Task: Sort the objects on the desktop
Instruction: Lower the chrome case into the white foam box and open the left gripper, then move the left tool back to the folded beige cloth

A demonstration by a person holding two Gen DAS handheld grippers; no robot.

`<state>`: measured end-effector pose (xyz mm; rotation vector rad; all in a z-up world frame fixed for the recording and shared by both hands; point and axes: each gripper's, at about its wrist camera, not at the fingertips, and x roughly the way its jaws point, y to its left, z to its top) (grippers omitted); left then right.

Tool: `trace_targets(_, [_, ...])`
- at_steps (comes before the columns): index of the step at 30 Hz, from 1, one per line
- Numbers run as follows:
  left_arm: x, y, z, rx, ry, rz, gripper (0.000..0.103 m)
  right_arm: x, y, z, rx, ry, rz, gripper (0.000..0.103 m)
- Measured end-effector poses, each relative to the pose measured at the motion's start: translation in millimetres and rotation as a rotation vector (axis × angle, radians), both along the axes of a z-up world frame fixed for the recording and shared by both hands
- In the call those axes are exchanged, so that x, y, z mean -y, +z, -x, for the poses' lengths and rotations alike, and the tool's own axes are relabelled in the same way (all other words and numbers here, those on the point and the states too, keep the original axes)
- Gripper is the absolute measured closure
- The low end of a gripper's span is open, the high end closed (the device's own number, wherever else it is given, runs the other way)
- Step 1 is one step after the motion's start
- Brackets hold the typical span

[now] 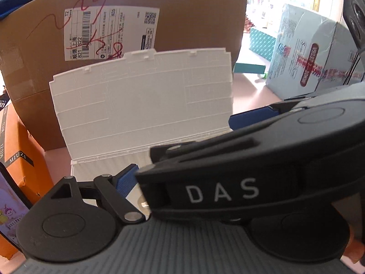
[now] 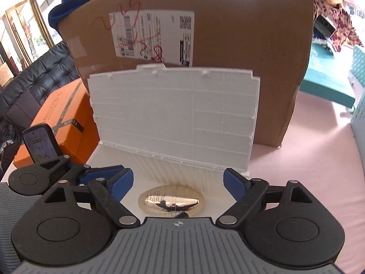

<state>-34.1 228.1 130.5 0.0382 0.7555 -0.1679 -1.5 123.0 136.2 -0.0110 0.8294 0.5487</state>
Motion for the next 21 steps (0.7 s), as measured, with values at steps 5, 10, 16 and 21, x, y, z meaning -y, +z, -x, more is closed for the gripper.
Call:
trace_targets(5, [15.2,13.7,23.0,0.086,-0.025,-0.005,0.008,15.1,25.5,19.8,0.065,0.020,-0.113,0.002])
trace_targets(10, [22.4,21.8,48.1,0.148,-0.018,0.054,0.000,27.0,46.5,50.4,0.134,0.043,-0.150,0.002])
trace_targets(16, [31.6,21.3,81.9,0.164,-0.034,0.082,0.000,41.5,65.5,103.7,0.308,0.048,-0.140,0.000])
trace_targets(21, [23.5,12.4,118.5,0.248,0.017,0.118,0.000,66.4,65.2,147.7,0.422,0.029,-0.167,0.000])
